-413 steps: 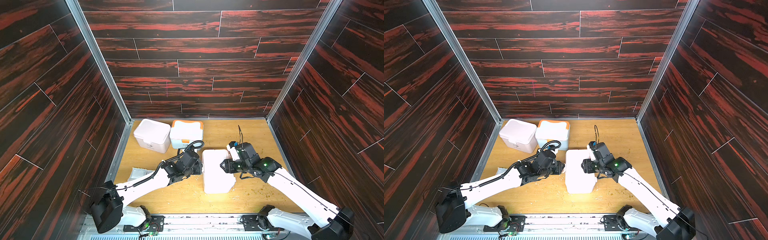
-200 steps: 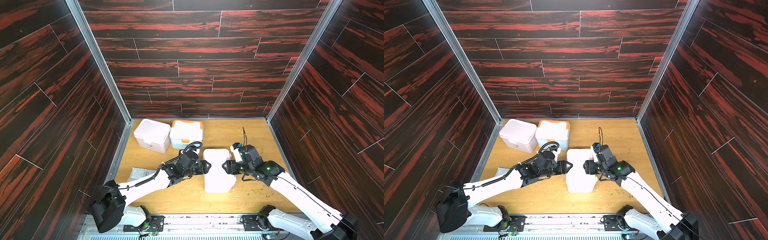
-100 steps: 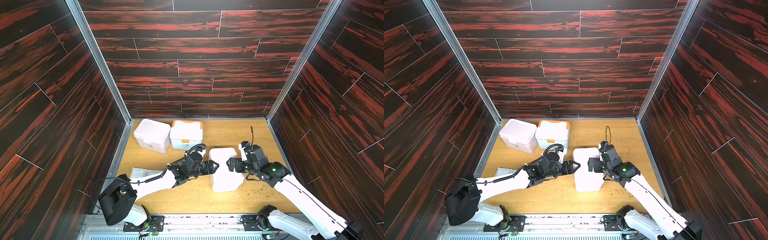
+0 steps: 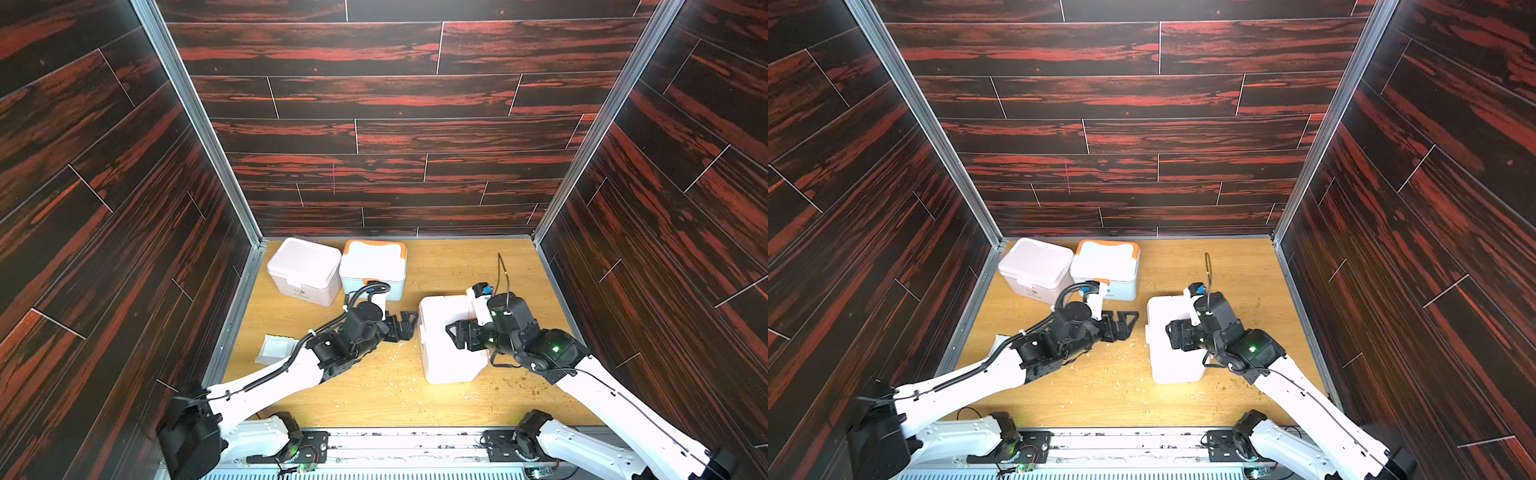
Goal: Open first aid kits and take out gauze
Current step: Move the first aid kit to the center of the board.
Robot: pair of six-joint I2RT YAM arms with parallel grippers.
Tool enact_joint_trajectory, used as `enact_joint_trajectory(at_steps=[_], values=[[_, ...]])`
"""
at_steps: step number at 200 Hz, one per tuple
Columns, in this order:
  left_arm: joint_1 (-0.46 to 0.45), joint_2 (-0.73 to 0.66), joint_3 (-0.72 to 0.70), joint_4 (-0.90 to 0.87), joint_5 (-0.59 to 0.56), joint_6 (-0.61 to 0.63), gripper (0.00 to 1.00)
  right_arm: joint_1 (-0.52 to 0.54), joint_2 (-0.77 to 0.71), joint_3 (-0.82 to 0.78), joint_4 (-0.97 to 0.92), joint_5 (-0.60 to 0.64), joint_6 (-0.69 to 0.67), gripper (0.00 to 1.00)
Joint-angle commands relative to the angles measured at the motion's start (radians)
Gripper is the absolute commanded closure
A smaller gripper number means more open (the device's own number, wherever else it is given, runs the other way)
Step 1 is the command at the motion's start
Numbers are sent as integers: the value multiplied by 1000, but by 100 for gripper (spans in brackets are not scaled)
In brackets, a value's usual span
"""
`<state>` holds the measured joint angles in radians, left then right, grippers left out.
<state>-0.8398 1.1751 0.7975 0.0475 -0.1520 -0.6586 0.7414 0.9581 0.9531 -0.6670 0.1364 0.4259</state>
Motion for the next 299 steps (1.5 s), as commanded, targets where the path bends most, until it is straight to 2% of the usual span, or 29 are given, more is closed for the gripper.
enact_joint_trajectory(at_steps=[1,14,33,49,72,93,123,156,217,299], values=[[38,-64,-60,-64,-185,88,1,97,61,52,50,-5,-4,22],[73,-106,-122,-31,-217,81,1,150,111,66,73,-16,5,26],[115,-167,-227,45,-262,88,1,205,171,76,132,-54,32,43],[138,-215,-290,82,-295,94,1,230,227,81,187,-96,62,51],[146,-282,-333,101,-299,96,1,262,336,118,205,-70,93,53],[146,-338,-346,84,-304,115,1,274,439,160,181,-18,124,58],[150,-397,-373,69,-316,116,0,274,556,223,88,128,171,59],[152,-413,-370,60,-304,118,0,247,617,245,11,263,192,59],[152,-411,-368,69,-264,106,0,102,516,98,25,284,180,59],[151,-419,-375,84,-241,93,0,-253,384,-36,72,242,66,59]])
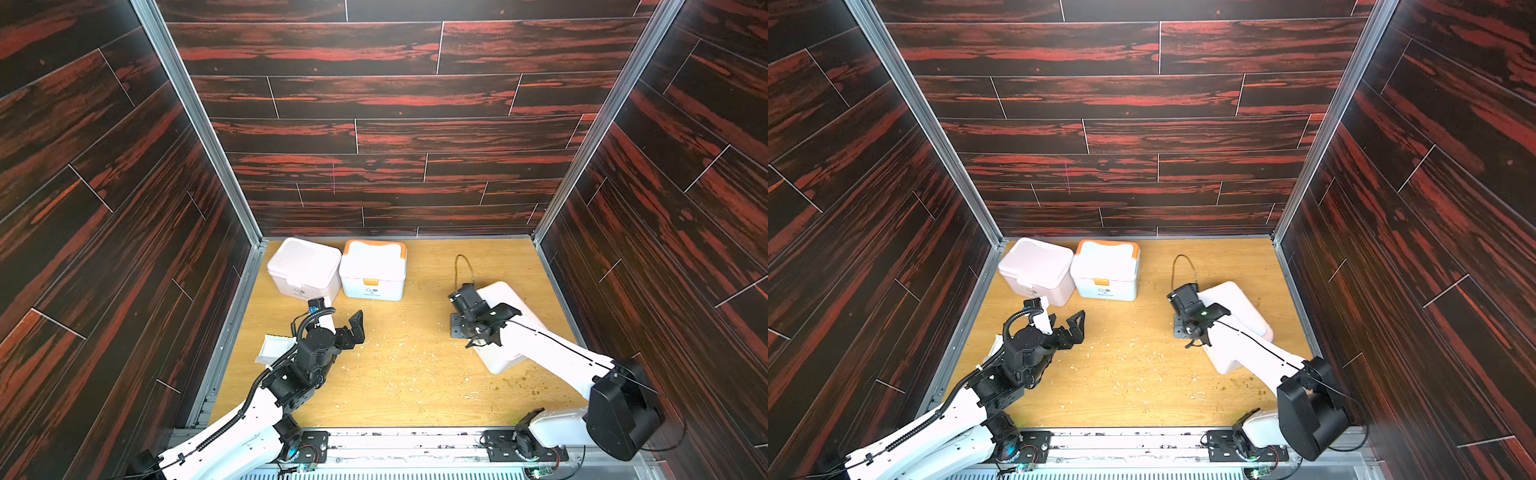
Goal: Open first aid kits and take out gauze
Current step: Move the first aid kit to the center of the board.
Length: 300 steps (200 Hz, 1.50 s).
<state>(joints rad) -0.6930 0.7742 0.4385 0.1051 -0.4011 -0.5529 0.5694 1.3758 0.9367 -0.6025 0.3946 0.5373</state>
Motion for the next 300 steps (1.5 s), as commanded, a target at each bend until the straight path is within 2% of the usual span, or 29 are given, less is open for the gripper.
enact_joint_trajectory(at_steps=[1,59,131,262,283,300], values=[[4,-18,-17,27,9,-13,0,-85,-34,-19,9,-18,-47,59],[4,-15,-26,46,20,-18,0,-246,42,35,70,9,-47,55],[5,-9,-29,57,29,-17,0,-383,134,77,115,24,-64,54],[5,-5,-35,66,28,-10,0,-451,74,-6,125,23,-83,54],[4,-4,-35,66,20,-2,0,-451,60,1,119,-5,-77,52],[5,-3,-37,67,10,15,0,-448,9,-5,135,-92,-80,49]])
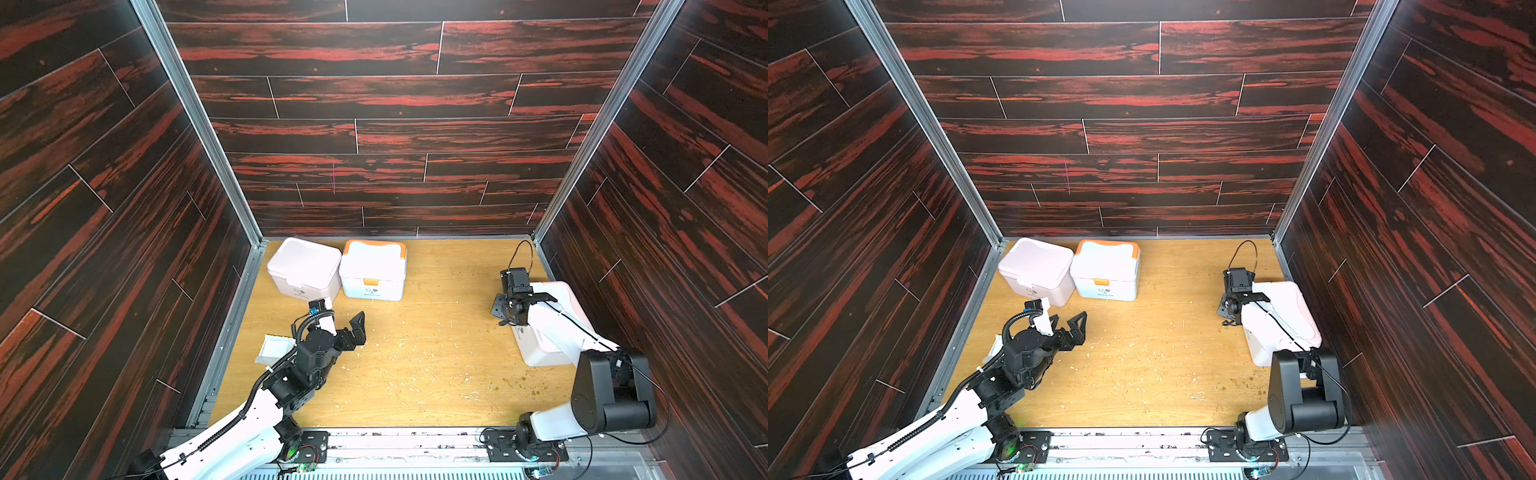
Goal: Open first aid kits and take out gauze
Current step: Move the first aid kit to the center of the board.
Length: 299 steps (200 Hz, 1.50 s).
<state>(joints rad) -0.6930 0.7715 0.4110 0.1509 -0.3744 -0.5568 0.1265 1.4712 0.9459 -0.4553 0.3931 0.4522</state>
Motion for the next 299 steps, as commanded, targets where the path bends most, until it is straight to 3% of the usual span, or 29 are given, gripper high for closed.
enact_joint_trajectory(at_steps=[1,54,104,124,189,225,258,299], values=[[5,-1,-9,21,-18,19,0,-6,-90,-14,-11,-97,5,49],[5,6,32,-28,-85,50,0,66,-237,-35,57,-381,-4,22],[17,178,274,-199,-112,64,0,155,-203,-6,211,-610,3,1],[47,275,379,-256,-115,61,0,164,-150,20,269,-669,21,1],[221,676,845,-545,35,42,0,165,94,194,372,-818,89,2],[330,861,1030,-606,180,23,0,166,203,278,416,-882,125,5],[359,1038,1188,-669,247,41,0,165,272,338,443,-937,139,7],[370,1197,1338,-748,235,70,0,170,319,386,423,-981,119,9]])
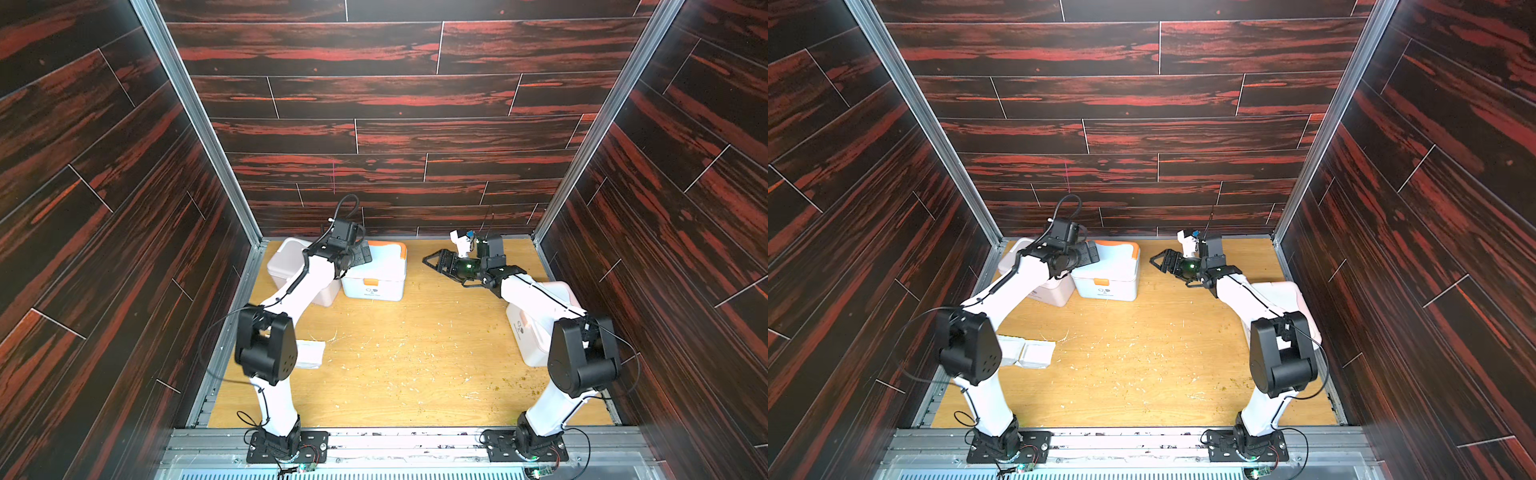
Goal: Open first aid kits and take out gauze
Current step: Move the first aid kit to the center of the board.
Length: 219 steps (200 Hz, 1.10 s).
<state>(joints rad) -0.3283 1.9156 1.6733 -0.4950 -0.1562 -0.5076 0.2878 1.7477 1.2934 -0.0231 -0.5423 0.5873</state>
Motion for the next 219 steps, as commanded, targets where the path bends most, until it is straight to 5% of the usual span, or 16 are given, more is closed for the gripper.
enact_joint_trajectory(at_steps=[1,50,94,156,219], values=[[6,55,78,-105,16,21,0,8,43,39,-10,-45,-18,9],[0,111,98,-99,245,18,1,8,74,74,-59,-26,-49,9],[-59,33,-28,36,352,-33,2,9,112,134,-112,35,-91,9],[-28,-23,-110,91,324,-23,1,-2,260,319,-196,97,-187,10],[-17,49,-102,122,428,-28,1,11,330,405,-231,-40,-228,11]])
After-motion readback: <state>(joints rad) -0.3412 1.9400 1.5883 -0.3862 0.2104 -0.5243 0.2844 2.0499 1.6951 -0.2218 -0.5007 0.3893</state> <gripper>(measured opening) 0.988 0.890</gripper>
